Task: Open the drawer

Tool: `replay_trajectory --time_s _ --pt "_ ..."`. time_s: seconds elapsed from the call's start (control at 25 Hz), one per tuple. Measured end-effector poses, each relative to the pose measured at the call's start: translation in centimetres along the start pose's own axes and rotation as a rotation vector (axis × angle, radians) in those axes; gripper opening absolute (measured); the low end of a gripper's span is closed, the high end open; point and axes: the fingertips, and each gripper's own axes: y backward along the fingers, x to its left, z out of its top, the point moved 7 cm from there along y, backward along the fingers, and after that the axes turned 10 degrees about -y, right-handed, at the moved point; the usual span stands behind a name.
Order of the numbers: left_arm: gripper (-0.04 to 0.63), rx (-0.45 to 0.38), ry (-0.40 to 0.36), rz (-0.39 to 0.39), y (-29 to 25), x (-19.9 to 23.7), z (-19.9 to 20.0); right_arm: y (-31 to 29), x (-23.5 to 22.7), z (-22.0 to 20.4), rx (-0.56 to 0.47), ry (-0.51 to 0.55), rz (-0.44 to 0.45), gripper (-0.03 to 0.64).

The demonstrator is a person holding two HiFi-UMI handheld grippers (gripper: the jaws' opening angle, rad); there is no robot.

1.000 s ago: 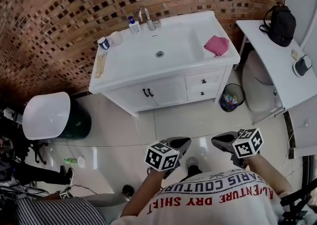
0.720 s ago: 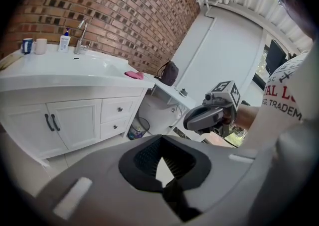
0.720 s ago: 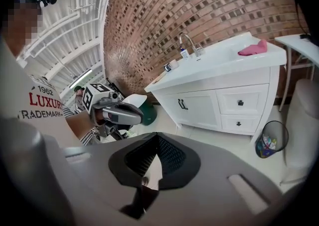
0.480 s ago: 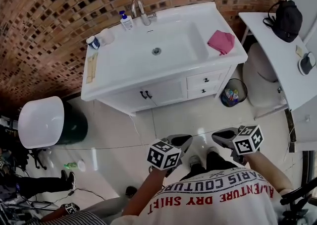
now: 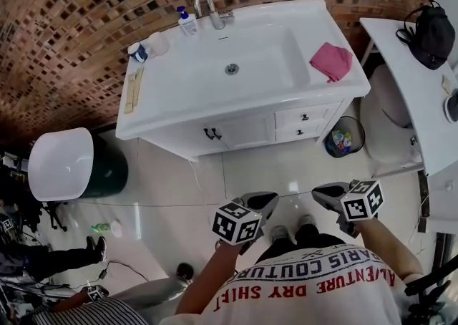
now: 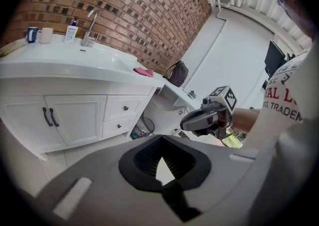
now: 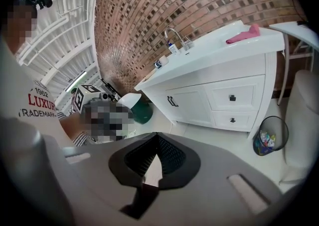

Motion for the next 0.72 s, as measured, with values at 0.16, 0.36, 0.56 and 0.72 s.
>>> replay_trajectory --time_s 0.16,0.36,0.56,0.72 --pt "-0.017 -0.009 -0.018 0.004 -3.1 0.8 -1.2 -1.6 -3.2 -0.7 -0.001 0.015 -0.003 0.008" --pt "-0.017 0.0 -0.044 -0.011 -9.5 3.4 -5.4 -6.0 -9.2 -3.0 -0.005 0.046 0.012 0.008" --pt "-0.017 -0.021 -0.02 0.025 -16.3 9.7 -10.8 -12.2 -17.2 -5.8 0.013 0.082 0.038 0.041" --pt "-0.017 -0.039 -0.03 0.027 -21.8 13.3 -15.0 -16.7 -24.5 -7.5 0.0 0.093 0.019 0.088"
